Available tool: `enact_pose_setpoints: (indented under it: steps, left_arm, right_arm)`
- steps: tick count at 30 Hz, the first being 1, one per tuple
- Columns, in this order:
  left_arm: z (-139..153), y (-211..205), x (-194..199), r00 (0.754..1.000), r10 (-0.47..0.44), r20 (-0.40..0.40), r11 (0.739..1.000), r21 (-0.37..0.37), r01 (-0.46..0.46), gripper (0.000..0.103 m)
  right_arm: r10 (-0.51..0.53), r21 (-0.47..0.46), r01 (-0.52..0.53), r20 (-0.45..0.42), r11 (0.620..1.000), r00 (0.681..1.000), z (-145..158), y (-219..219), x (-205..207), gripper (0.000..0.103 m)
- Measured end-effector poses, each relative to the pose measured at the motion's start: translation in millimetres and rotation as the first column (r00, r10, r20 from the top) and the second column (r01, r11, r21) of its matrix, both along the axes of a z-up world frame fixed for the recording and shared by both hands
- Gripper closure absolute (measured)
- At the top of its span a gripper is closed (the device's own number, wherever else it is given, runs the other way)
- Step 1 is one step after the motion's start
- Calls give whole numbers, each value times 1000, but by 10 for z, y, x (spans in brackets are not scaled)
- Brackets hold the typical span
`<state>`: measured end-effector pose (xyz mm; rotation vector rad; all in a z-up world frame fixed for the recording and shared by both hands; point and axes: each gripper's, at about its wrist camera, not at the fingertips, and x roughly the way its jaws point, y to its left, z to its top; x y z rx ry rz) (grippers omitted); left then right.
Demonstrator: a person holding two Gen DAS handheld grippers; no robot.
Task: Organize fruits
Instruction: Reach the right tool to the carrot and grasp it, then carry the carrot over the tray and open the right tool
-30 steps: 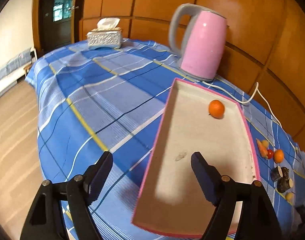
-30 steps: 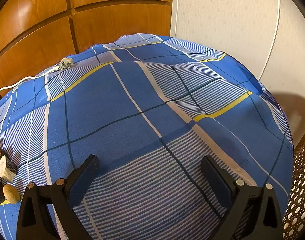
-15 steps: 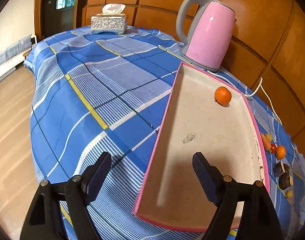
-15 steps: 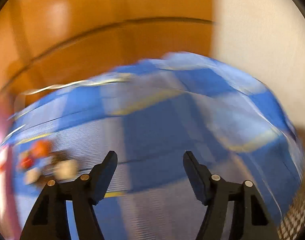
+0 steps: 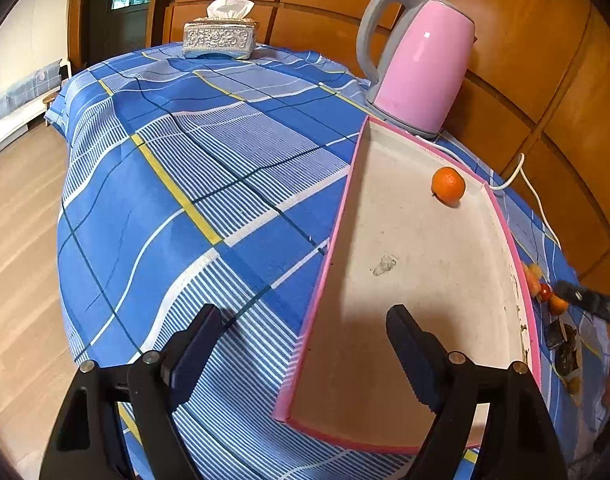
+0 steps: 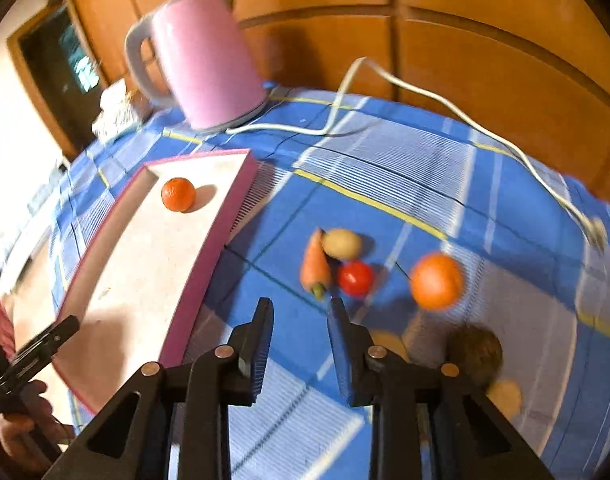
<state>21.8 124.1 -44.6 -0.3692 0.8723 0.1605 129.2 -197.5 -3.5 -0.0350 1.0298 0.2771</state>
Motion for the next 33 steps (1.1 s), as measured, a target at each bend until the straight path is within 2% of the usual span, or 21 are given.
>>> enact_pose_setpoints:
  steps: [7, 13, 14, 16, 19, 25, 28, 33]
  left_arm:
    - [-26, -13, 6, 1000, -9, -8, 1000, -4, 9, 18]
    - [-40, -8, 8, 1000, -7, -14, 1000, -6, 7, 18]
    - [-39, -10, 8, 1000, -9, -13, 1000, -5, 8, 18]
    - [-41, -11, 9, 1000, -11, -17, 1000, -7, 11, 18]
    - [-28, -21, 0, 1000, -15, -11, 1000, -2, 15, 18]
    - [-27, -53, -17, 999, -28, -15, 1000, -6, 28, 18]
    - [-14, -51, -36, 999, -30, -11, 1000, -7, 30, 17]
    - [-14, -38, -69, 1000, -28, -12, 1000, -9, 28, 17]
  right_arm:
    - [64, -132, -73, -71, 989, 995, -225, 205, 362, 75]
    - [102, -281, -133, -123, 950, 987, -432, 318, 508, 75]
    - [115, -290, -145, -118, 946, 986, -440, 338, 502, 80]
    - [124, -294, -151, -110, 944, 986, -419, 357, 479, 81]
    - [118, -271, -140, -94, 952, 989, -349, 353, 413, 81]
    - [134, -129, -135, -19, 982, 991, 0, 460, 166, 81]
    - [163, -65, -162, 6, 985, 987, 139, 645, 138, 81]
    - [201, -57, -200, 8, 978, 980, 146, 1032, 204, 81]
